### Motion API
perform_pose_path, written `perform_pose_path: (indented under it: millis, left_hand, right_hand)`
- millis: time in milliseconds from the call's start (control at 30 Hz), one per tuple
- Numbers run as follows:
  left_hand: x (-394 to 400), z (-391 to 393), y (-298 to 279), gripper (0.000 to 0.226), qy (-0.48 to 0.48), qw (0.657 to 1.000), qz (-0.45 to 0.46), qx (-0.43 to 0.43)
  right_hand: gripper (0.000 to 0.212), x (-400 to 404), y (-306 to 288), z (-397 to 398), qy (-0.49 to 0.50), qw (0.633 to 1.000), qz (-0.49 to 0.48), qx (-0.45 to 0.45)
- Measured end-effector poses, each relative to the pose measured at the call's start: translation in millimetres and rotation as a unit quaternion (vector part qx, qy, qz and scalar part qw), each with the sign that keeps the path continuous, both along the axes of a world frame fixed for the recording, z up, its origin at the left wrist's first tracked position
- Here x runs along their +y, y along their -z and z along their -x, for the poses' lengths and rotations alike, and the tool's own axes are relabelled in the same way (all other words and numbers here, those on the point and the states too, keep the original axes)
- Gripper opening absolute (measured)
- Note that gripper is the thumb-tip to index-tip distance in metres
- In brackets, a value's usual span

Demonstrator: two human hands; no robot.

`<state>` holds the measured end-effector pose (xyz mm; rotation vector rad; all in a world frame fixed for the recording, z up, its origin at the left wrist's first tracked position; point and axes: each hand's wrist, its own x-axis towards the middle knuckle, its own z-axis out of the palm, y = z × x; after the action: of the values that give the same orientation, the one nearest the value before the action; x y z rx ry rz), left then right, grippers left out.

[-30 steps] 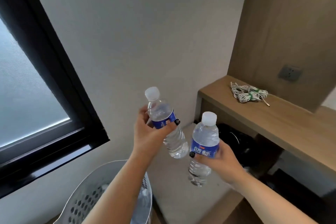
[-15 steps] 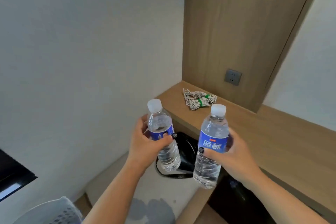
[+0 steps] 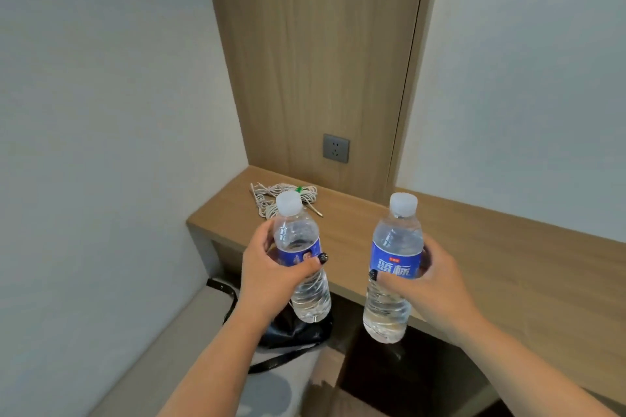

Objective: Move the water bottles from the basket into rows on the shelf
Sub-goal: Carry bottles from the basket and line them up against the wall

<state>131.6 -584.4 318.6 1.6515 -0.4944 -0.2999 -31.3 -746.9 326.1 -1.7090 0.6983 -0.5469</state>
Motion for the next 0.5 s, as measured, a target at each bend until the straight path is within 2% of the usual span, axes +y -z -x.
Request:
perform_pose_path:
  millis: [200, 333, 500]
  left_hand:
    - [-61.5, -21.5, 8.8, 0.078, 0.069, 0.998, -0.007, 0.008]
    - [-103.5, -43.0, 11.1, 0.077, 0.103, 0.995, -0.013, 0.009]
    - [-147.5, -64.9, 10.4, 0.077, 0.145, 0.989, -0.026, -0.003]
  right_hand:
    - [0.056, -44.5, 9.7, -10.5, 0.07, 0.997, 0.006, 0.019]
    - [0.065, -76.3, 15.9, -27.3, 0.118, 0.992, 0.001, 0.032]
    - [0.054, -113.5, 20.6, -44.5, 0.151, 0.988, 0.0, 0.045]
